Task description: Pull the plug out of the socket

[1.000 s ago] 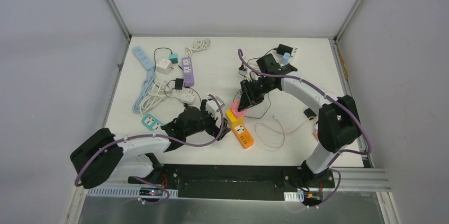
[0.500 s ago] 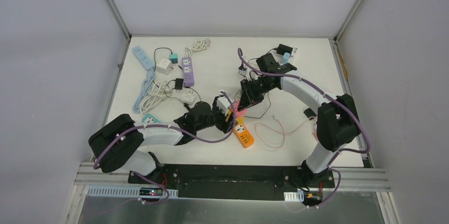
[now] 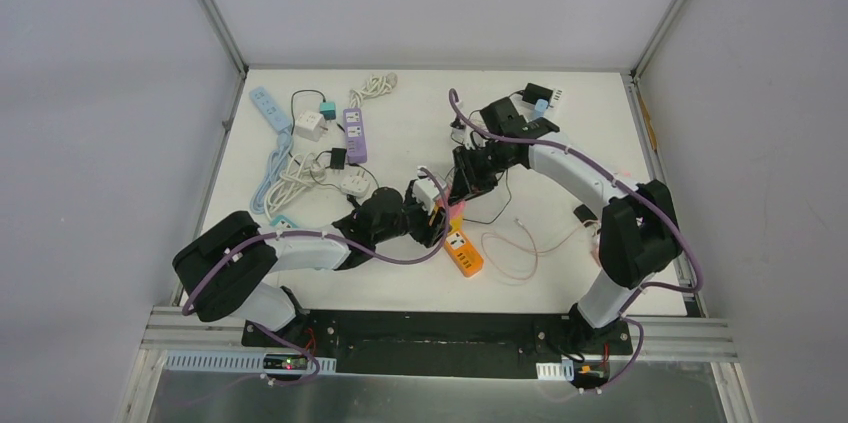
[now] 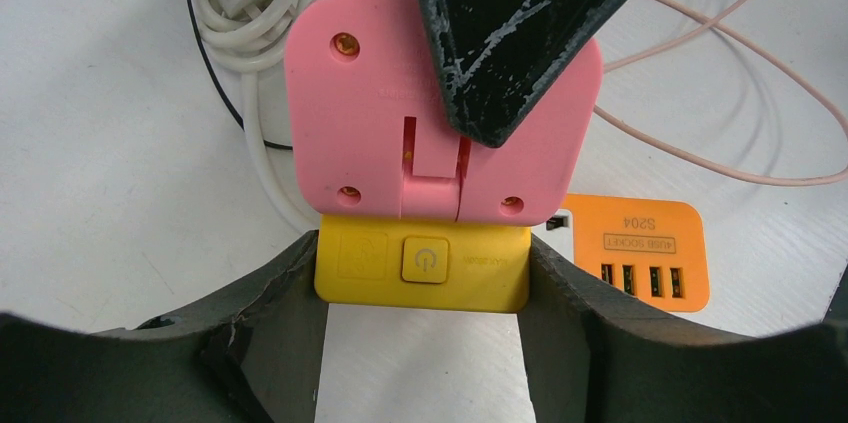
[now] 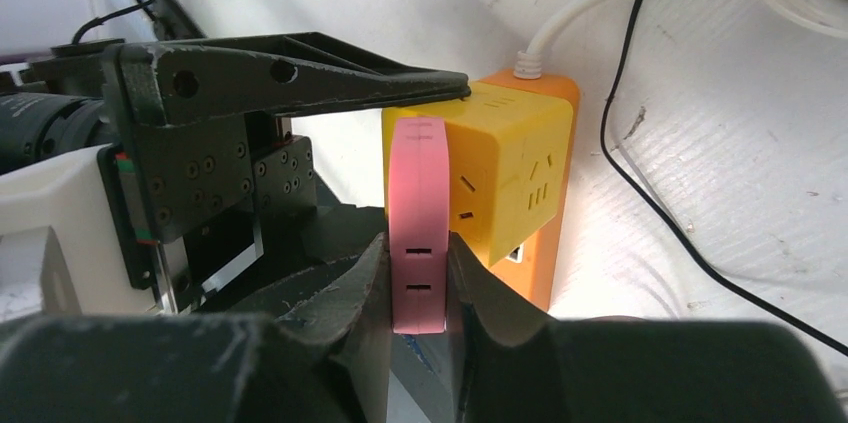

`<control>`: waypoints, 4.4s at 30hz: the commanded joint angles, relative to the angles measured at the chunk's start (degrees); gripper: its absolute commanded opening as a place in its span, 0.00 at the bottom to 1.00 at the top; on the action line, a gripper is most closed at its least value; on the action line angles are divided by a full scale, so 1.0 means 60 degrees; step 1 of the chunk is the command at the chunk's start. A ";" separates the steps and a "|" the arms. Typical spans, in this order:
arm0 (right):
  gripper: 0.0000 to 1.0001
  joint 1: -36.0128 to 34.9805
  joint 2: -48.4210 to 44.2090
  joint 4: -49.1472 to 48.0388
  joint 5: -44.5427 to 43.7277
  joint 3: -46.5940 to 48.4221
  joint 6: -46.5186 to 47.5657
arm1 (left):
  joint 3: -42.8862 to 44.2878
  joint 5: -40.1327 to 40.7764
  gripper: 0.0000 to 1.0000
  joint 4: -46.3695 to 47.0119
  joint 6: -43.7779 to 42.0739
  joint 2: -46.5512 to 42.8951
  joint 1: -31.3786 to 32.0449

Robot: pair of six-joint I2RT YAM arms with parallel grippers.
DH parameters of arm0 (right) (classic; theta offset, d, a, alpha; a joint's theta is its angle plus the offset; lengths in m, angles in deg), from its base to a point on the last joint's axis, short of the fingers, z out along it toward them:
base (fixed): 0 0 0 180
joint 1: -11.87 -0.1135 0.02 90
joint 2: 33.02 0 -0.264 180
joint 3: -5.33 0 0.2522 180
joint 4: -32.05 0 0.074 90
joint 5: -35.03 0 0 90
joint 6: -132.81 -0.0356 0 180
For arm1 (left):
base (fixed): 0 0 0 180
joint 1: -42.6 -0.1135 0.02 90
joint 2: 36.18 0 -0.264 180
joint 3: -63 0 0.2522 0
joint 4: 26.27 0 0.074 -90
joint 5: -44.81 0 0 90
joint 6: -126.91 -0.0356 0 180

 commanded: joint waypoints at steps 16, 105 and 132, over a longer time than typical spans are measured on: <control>0.00 -0.0572 -0.2198 -0.1780 0.0185 -0.2587 0.0054 | 0.0178 -0.0437 0.00 0.0049 -0.0044 0.0342 0.0070; 0.00 0.7285 -0.0489 -0.1229 -0.5455 -0.1057 0.4298 | 0.1435 0.0815 0.99 -0.4144 0.2082 -0.2552 0.0020; 0.71 0.7398 -0.2314 0.0104 -0.2711 -0.0910 0.5457 | 0.0478 0.2136 0.99 -0.4474 0.4494 -0.4604 -0.0028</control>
